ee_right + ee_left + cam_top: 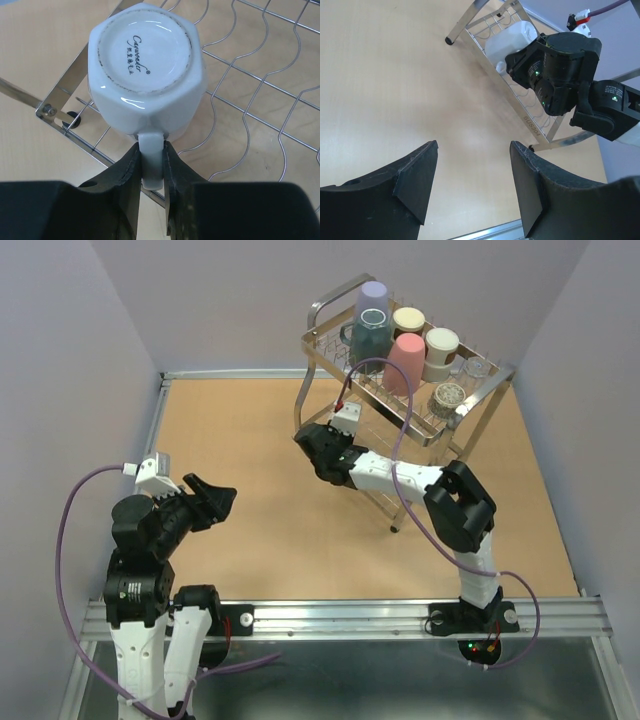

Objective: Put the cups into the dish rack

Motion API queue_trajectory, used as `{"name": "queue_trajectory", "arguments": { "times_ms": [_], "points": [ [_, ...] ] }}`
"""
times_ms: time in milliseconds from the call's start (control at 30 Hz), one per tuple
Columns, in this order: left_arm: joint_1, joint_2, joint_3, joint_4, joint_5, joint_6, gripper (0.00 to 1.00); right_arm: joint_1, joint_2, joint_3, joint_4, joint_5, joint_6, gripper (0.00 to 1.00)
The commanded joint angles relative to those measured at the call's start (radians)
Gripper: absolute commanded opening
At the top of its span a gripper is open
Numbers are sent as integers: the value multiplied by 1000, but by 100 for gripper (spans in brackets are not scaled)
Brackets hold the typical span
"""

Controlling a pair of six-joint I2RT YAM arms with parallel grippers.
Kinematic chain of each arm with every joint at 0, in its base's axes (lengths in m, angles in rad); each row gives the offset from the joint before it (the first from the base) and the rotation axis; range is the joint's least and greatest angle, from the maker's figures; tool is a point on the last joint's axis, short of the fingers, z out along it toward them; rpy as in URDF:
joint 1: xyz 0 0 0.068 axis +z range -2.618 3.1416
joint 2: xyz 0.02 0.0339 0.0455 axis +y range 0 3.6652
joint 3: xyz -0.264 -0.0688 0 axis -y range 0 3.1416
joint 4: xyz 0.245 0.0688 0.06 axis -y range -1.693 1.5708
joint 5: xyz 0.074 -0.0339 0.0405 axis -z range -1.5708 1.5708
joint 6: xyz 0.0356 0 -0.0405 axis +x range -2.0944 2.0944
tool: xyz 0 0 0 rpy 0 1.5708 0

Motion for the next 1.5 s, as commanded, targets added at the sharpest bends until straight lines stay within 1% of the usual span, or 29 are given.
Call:
{"name": "queue_trajectory", "arguments": {
  "times_ms": [0,67,100,167,200,267,300,367,467,800,933,1033,1467],
  "points": [
    [-3,-11,28,25,-3,22,70,-9,-4,-46,2,-67,94,8],
    [-3,-11,26,27,-6,21,70,-9,-9,-41,2,-76,83,21],
    [-4,-11,26,28,-4,21,70,-9,-9,-40,3,-83,74,41],
    [-3,-12,23,34,-6,18,70,-9,-6,-23,3,-93,46,55],
    [-3,-12,23,36,-4,16,70,-9,-1,-15,3,-96,37,69],
    [-3,-9,23,42,-4,16,70,-9,2,-11,3,-98,23,80],
    [-3,-9,23,44,-3,13,70,-7,4,-7,3,-103,17,90],
    [-3,-9,22,45,-3,12,70,-9,1,-3,2,-101,6,98],
    [-3,-15,16,48,0,4,70,-7,-7,-3,2,-95,-18,100],
    [-3,-16,11,57,5,-2,70,13,-36,26,3,-18,-127,100],
    [-3,-15,3,71,6,-10,69,27,-45,46,0,-15,-163,100],
    [-3,-14,-4,85,14,-19,69,54,-47,62,2,3,-195,100],
    [-3,-31,-33,108,25,-41,69,106,-62,135,0,48,-304,100]
  ]
}}
